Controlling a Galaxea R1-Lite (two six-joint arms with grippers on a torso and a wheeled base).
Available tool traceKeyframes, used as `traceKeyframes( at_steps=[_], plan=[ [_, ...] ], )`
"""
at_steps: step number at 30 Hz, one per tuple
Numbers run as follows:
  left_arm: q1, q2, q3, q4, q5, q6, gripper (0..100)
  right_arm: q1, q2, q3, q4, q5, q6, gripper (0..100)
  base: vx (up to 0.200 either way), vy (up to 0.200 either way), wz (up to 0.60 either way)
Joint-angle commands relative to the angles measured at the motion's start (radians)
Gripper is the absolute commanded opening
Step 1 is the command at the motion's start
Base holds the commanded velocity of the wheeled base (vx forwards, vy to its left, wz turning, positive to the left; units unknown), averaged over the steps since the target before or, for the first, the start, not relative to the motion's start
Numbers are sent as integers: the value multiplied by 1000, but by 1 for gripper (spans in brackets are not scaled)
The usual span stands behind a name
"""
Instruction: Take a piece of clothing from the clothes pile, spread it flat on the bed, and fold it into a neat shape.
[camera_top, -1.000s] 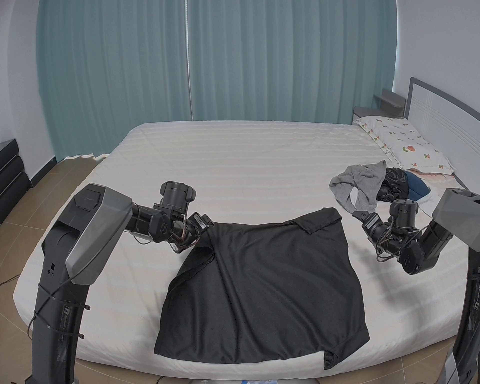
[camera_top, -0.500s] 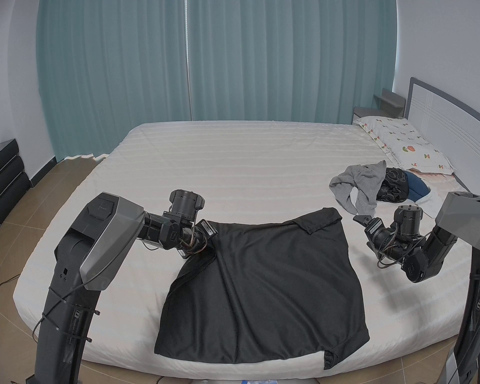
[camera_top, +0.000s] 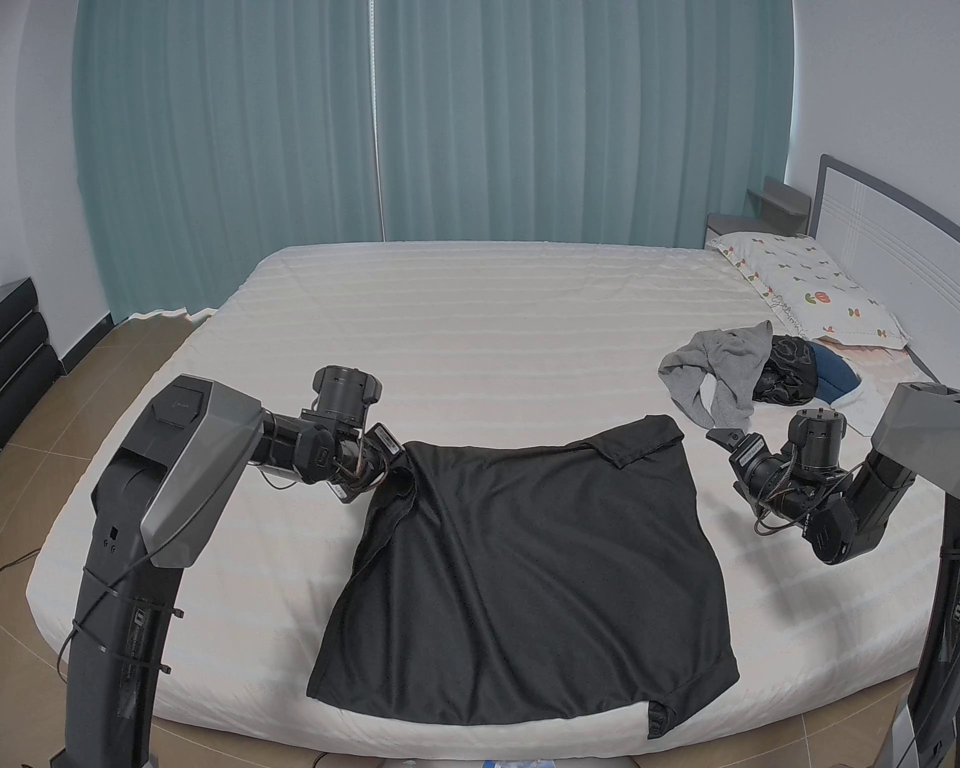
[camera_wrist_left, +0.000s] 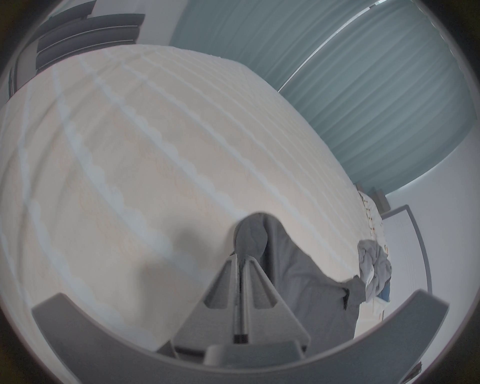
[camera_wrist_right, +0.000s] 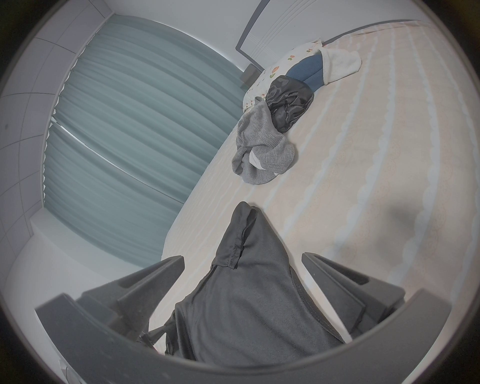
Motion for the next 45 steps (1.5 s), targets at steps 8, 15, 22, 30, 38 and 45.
traceKeyframes(
  at_steps=[8,15,22,30,38,45],
  plan=[
    [81,-20,-23,-8,0,35,0,3,3,-9,0,-3,-1,100,0,0,0],
    [119,5,-60,-54,3,35,0,3,7,-12,0,-4,-1,100,0,0,0],
    [151,59,-139,-54,6,32,0,3,10,-14,-16,-4,-2,100,0,0,0],
    [167,68,-190,-54,26,33,0,12,41,-54,-6,-1,-13,100,0,0,0],
    [165,63,-190,-54,24,35,0,27,82,-147,40,-1,-19,100,0,0,0],
    [167,69,-189,-40,23,33,100,61,98,-264,132,-1,-19,100,0,0,0]
  ],
)
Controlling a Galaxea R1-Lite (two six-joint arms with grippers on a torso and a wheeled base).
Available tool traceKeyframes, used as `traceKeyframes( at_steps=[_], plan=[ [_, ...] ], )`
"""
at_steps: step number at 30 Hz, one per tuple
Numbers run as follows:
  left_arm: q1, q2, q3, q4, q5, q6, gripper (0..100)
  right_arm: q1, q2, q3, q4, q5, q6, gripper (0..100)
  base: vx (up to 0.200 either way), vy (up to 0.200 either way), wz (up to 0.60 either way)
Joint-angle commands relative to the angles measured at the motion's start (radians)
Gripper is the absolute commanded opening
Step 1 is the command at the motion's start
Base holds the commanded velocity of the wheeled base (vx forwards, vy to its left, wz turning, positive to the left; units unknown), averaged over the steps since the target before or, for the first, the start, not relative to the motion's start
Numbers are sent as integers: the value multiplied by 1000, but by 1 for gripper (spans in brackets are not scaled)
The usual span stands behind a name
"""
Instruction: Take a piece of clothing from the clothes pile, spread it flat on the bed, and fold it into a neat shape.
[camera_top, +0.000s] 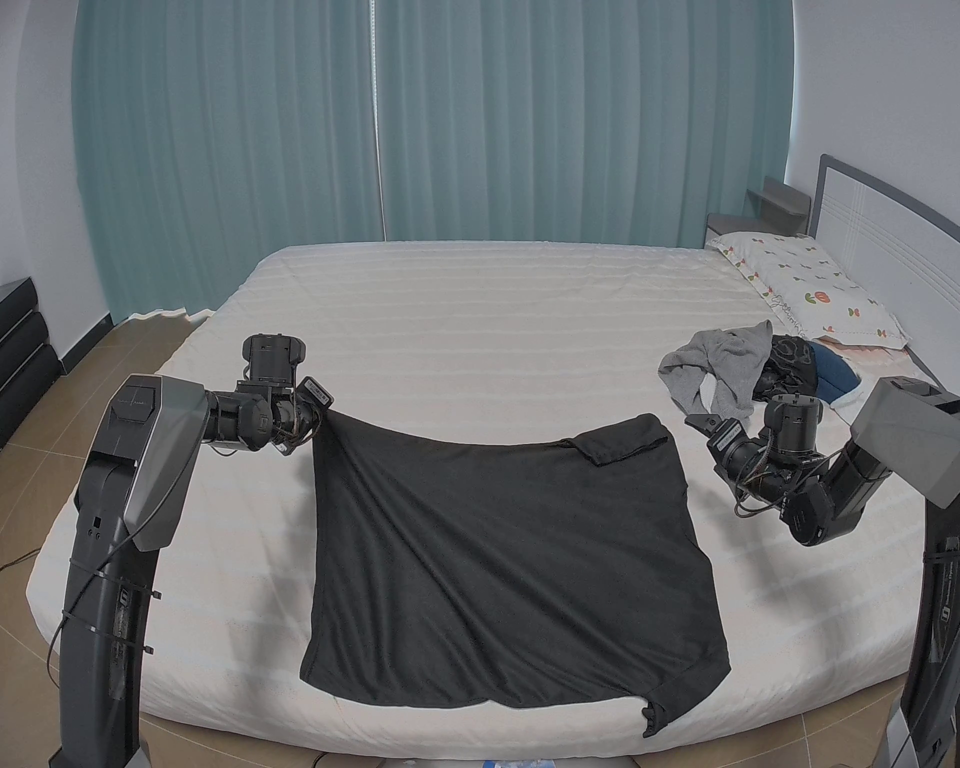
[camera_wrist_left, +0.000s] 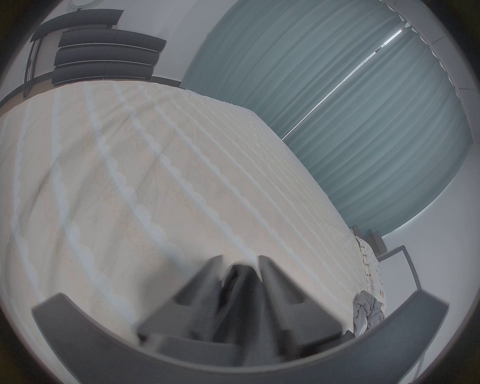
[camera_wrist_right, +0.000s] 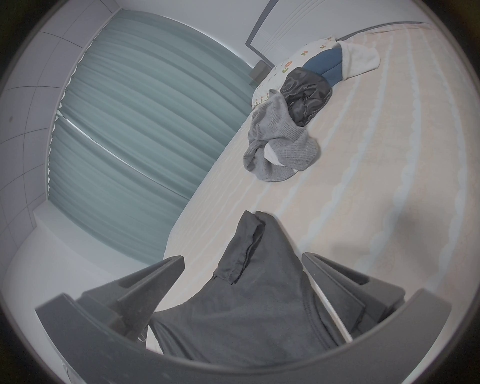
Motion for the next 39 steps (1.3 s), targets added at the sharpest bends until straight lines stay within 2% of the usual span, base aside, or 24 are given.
traceKeyframes(
  at_steps=[1,9,15,18,21,28,29,30,32,35,39],
  plan=[
    [0,2,1,2,0,-3,100,28,26,-83,48,-1,-1,100,0,0,0],
    [0,-75,95,35,-12,-12,100,64,82,-180,125,-4,-1,100,0,0,0],
    [-1,-199,288,21,-66,-21,100,73,137,-310,243,-3,-1,100,0,0,0],
    [-4,-253,376,2,-100,-55,100,71,166,-359,281,-3,1,100,0,0,0],
    [-10,-331,518,-56,-158,-118,100,71,207,-413,315,-3,-1,100,0,0,0],
    [-26,-432,775,-194,-193,-182,100,62,250,-539,421,-6,1,100,0,0,0],
    [-26,-432,775,-194,-193,-182,100,62,250,-539,421,-6,1,100,0,0,0],
    [-29,-460,845,-244,-198,-194,100,56,250,-546,425,-7,-1,100,0,0,0],
    [-32,-470,874,-264,-198,-194,100,53,247,-546,425,-7,-1,100,0,0,0],
    [-47,-510,994,-361,-200,-198,100,44,235,-549,424,-9,-5,100,0,0,0],
    [-59,-507,1066,-453,-198,-194,100,21,226,-546,424,-11,-41,100,0,0,0]
  ],
)
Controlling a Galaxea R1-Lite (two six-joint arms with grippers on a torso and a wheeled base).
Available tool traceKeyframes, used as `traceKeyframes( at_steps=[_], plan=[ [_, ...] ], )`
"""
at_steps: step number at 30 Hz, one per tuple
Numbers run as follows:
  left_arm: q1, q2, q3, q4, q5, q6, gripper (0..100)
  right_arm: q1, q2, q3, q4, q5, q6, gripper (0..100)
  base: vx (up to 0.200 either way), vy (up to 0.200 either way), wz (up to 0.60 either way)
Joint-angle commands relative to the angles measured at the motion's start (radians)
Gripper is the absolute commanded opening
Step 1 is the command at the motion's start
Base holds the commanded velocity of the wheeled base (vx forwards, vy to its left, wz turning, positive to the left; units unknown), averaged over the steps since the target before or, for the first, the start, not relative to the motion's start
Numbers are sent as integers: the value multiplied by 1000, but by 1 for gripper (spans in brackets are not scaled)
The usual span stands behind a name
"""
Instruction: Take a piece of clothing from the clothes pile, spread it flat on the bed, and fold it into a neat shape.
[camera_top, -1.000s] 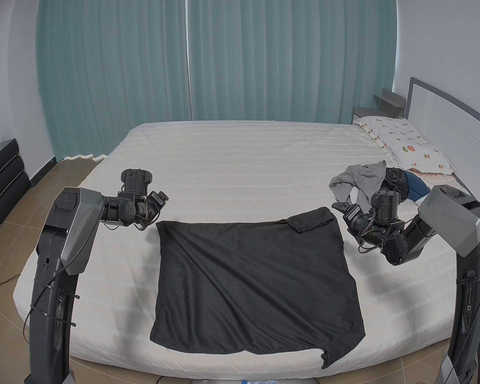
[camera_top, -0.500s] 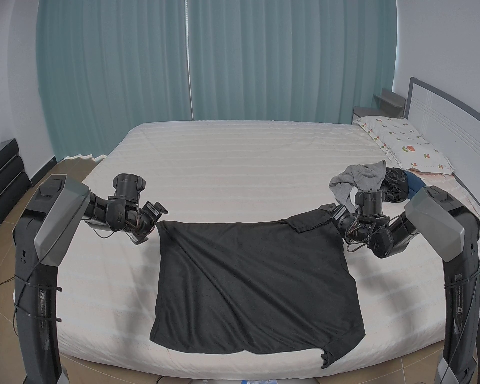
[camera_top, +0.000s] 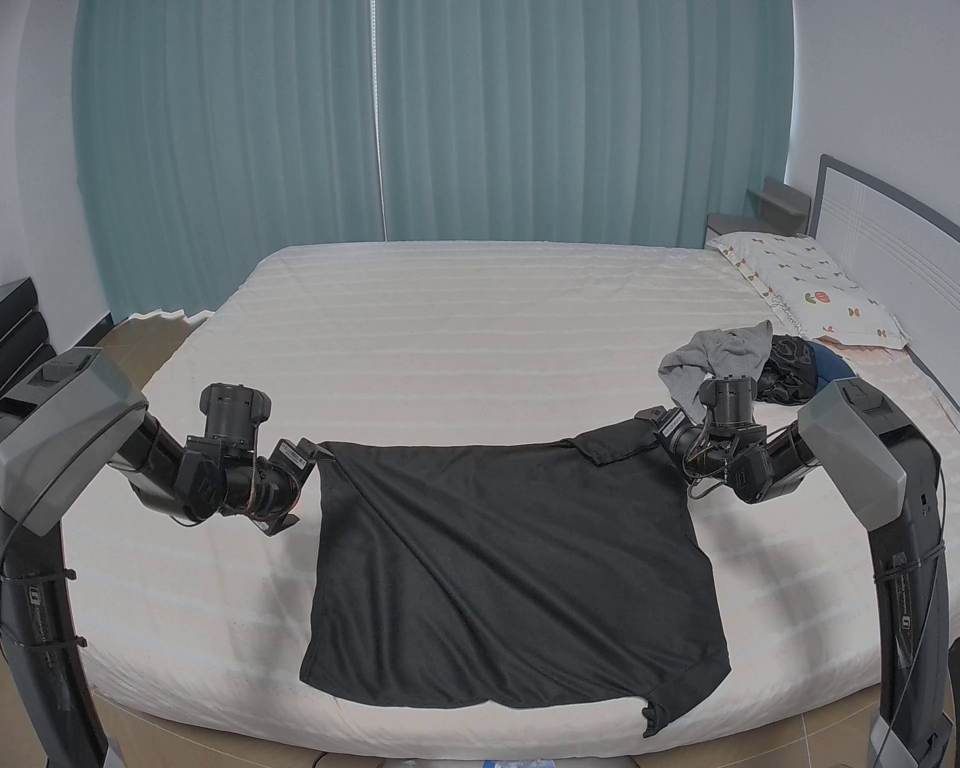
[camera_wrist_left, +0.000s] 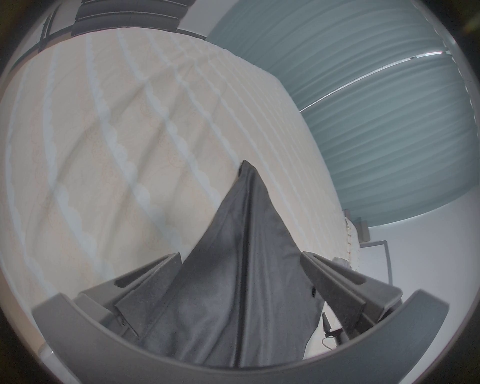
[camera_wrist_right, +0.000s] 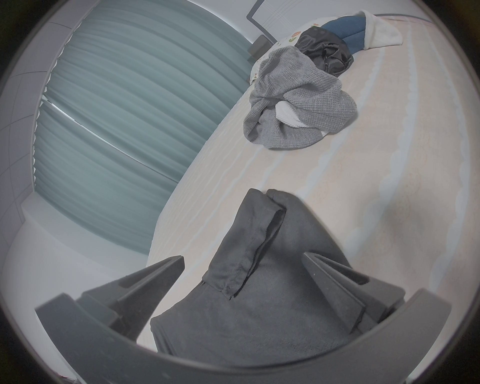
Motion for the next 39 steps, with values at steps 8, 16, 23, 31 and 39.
traceKeyframes(
  at_steps=[8,16,23,31,39],
  plan=[
    [-13,-77,217,-121,-4,33,100,-70,-43,51,-4,-2,-35,100,0,0,0],
    [-42,-132,380,-129,-8,156,100,-91,-182,321,-124,11,-47,100,0,0,0],
    [-82,-149,464,-130,-8,159,100,-90,-327,674,-351,30,-96,100,-57,0,0],
    [-130,-138,526,-188,2,163,100,-87,-457,927,-478,51,-92,100,-175,0,0],
    [-194,-130,564,-201,17,168,100,-87,-428,981,-543,70,-92,100,0,0,0]
  ],
)
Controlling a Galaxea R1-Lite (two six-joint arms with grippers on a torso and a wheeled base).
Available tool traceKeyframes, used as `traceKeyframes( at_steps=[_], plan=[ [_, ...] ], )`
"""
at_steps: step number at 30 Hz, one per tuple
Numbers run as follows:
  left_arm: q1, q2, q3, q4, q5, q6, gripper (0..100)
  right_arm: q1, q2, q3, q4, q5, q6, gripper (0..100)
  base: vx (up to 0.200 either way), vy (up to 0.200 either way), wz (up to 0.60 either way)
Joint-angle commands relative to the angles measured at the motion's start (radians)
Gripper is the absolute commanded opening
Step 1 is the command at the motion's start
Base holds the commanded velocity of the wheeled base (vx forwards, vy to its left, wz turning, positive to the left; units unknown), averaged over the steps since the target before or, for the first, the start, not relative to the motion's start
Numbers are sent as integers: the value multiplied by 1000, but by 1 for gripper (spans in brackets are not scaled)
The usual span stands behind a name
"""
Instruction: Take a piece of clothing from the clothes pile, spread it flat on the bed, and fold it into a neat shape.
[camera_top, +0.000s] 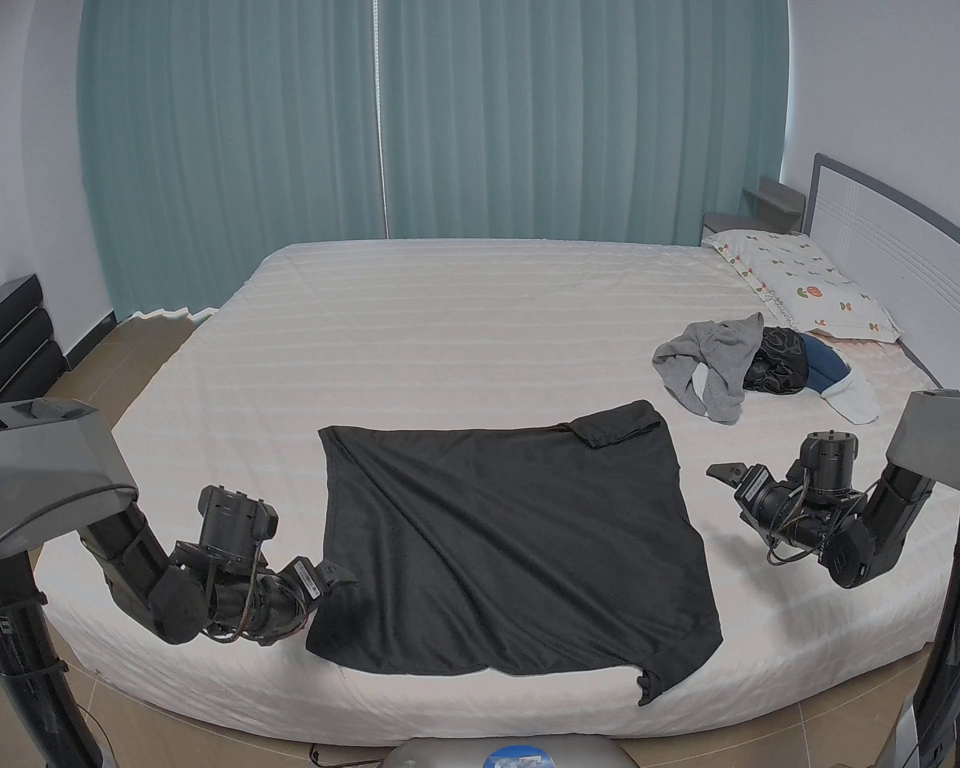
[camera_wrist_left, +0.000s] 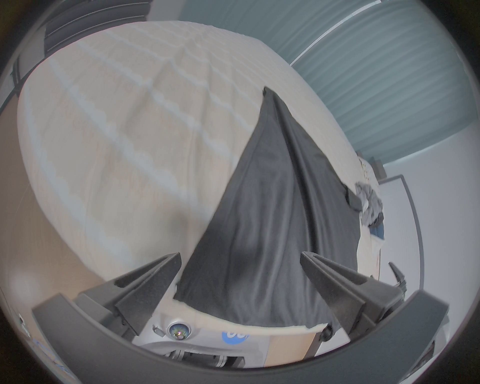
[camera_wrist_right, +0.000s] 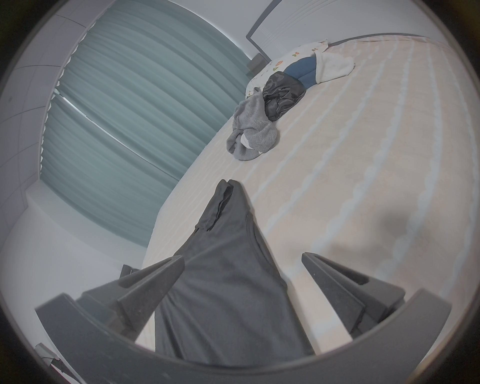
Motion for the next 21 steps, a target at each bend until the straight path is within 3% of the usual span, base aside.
traceKeyframes(
  at_steps=[1,6,12,21],
  plan=[
    [-32,16,20,-5,8,1,100,1,-36,36,-6,5,0,100,0,0,0],
    [-35,47,2,-7,13,18,100,1,-39,36,-6,5,0,100,0,0,0],
    [-37,93,-35,-22,93,40,100,1,-36,33,-7,6,0,100,0,0,0],
    [-35,111,-42,-36,94,41,100,1,-32,33,-7,5,-2,100,0,0,0]
  ],
)
